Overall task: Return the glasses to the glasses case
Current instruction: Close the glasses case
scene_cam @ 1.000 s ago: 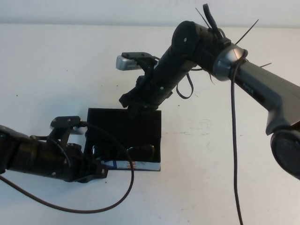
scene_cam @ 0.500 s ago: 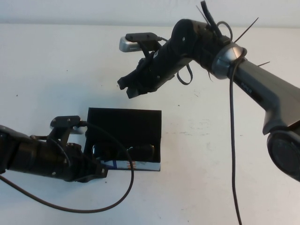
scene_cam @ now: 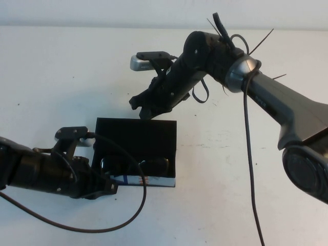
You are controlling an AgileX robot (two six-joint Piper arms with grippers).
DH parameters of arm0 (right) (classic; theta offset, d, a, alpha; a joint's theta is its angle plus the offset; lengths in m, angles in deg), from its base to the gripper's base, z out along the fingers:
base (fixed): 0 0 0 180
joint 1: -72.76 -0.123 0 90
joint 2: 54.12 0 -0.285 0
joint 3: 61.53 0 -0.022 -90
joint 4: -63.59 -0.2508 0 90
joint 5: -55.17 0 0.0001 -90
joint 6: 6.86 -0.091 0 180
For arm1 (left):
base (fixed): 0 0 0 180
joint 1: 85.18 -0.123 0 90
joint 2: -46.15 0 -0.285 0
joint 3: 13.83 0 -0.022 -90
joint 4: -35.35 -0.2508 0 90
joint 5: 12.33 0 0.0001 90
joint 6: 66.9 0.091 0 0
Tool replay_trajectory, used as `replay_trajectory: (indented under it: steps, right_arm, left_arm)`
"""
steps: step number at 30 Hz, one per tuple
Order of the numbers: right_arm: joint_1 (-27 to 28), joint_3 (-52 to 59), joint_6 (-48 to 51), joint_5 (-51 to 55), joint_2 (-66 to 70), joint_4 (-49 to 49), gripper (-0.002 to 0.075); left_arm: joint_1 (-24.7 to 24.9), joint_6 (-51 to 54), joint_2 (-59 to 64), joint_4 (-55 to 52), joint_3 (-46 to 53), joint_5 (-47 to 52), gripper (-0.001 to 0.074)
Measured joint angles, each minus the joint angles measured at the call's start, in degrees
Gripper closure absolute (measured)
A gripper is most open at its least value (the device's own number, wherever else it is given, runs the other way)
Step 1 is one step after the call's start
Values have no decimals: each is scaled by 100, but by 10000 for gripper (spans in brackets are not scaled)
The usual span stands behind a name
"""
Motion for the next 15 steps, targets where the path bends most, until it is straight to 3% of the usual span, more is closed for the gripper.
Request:
replay_trajectory:
  steps: [6, 15]
  right_arm:
    - [0, -410, 0, 703, 0, -9, 737]
    - [11, -448, 0, 827, 72, -9, 737]
  left_arm:
    - [0, 0, 0, 0, 0, 0, 738]
    - [0, 0, 0, 0, 0, 0, 738]
